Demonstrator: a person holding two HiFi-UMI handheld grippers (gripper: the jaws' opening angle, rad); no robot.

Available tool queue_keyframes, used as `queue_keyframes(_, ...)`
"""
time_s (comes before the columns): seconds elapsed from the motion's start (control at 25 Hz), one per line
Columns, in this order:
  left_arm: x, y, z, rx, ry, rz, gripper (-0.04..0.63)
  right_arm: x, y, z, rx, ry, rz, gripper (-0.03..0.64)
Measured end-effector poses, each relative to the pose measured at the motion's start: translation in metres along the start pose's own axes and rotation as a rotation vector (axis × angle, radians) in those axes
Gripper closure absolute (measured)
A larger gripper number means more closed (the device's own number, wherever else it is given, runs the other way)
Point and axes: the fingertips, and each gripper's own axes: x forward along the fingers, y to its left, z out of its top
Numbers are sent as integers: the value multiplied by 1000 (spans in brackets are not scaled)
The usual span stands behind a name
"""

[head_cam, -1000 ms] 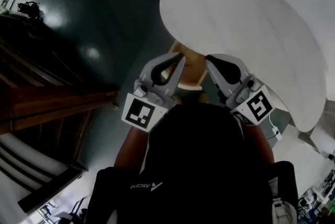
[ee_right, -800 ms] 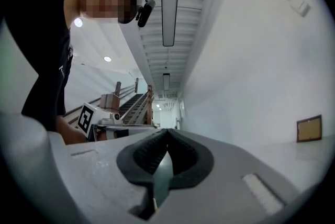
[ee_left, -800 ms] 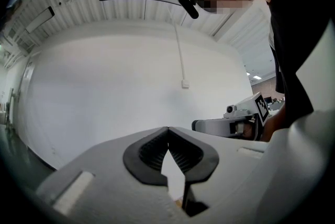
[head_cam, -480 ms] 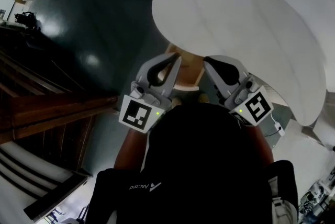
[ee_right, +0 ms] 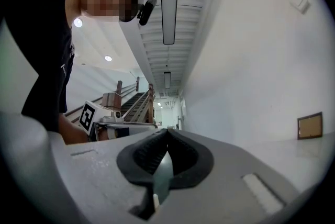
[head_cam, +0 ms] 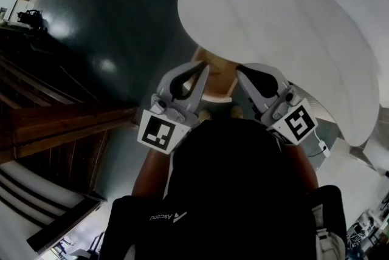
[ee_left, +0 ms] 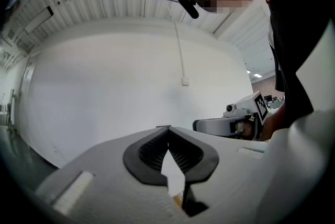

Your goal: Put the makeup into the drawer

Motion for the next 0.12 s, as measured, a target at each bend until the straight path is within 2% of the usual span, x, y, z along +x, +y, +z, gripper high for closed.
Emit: queue_keyframes(0.12,0,0,-2,-1,5,2,584,-1,0,-1,-3,2,6,614)
